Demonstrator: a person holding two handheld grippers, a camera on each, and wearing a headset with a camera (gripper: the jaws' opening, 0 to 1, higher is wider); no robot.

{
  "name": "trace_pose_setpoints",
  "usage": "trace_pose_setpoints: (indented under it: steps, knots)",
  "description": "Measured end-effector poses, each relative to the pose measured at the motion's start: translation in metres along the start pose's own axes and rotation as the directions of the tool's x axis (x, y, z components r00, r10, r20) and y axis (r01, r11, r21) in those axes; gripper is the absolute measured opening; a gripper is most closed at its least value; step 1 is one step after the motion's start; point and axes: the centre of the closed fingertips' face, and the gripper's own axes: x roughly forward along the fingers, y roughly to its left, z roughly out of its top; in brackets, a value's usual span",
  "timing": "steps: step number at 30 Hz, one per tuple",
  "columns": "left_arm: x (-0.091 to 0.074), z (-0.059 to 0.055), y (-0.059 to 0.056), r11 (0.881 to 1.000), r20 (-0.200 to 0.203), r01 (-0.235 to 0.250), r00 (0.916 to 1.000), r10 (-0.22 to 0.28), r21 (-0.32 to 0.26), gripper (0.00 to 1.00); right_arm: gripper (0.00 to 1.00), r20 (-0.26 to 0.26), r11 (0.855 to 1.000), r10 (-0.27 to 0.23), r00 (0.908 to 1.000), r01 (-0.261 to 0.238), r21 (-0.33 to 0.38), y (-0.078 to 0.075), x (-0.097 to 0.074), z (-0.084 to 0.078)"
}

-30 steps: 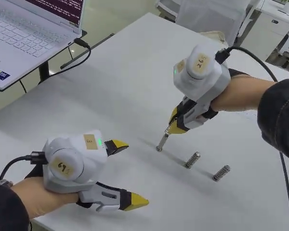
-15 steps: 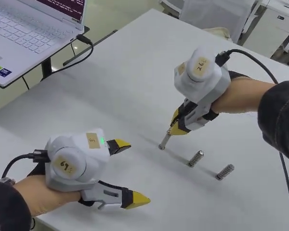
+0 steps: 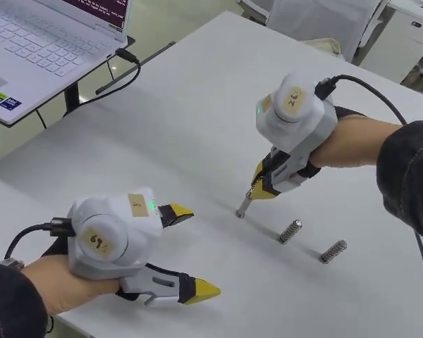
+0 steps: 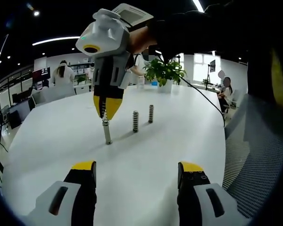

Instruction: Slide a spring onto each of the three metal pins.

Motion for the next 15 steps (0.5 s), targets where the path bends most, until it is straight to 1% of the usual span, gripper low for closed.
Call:
trace_pose_setpoints:
  steps: [9,15]
  knots:
    - [0.0,-0.001,0.002,1.0,-0.001,-0.003,1.0,0.003,-0.005,0.66,0.08,-0.004,1.0,0.009,1.0,-0.009,0.008,0.003,0.012,-0.003]
    - [0.0,-0.002,0.002,1.0,-0.004,-0.002,1.0,0.002,-0.009,0.65,0.08,0.002,1.0,0.014,0.9999,-0.014,0.02,0.005,0.022,-0.002]
